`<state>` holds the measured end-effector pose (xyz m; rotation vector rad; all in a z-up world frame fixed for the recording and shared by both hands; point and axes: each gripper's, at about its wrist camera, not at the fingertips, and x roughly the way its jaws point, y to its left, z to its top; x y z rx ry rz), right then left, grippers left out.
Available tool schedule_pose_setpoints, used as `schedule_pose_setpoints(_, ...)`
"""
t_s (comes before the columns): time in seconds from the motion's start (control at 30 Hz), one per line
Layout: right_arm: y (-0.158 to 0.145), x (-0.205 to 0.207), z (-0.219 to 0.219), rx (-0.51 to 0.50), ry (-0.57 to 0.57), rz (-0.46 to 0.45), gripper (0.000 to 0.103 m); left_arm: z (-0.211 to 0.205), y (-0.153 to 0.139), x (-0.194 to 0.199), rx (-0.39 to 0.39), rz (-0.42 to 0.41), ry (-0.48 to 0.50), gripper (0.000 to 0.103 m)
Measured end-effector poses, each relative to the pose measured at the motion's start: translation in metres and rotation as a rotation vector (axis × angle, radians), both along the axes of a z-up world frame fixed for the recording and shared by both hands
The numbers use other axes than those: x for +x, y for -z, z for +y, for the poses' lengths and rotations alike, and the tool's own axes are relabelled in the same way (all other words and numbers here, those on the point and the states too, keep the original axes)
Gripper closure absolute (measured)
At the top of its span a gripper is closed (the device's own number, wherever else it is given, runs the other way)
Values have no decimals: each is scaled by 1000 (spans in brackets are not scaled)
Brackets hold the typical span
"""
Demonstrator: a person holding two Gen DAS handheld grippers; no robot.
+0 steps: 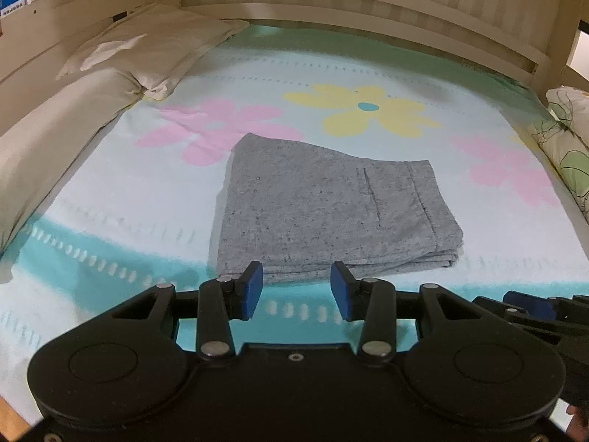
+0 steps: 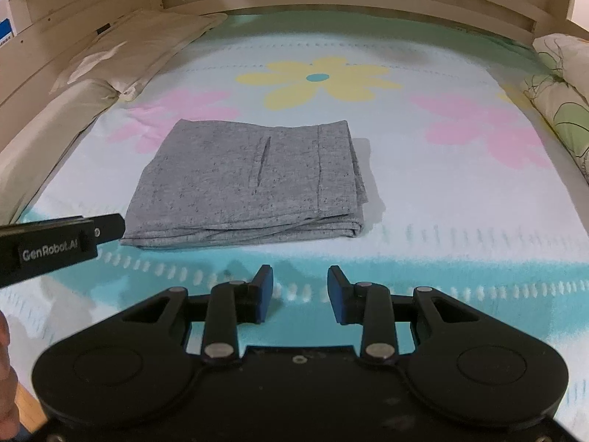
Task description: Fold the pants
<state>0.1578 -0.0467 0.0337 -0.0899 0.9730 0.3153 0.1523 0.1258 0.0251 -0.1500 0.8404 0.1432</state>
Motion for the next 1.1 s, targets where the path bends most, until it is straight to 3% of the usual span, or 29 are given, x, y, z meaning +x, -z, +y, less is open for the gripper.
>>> schedule_pose_setpoints(1.1,2,1,2,11,-23,25,68,-9,3,-1,36,26,43,53)
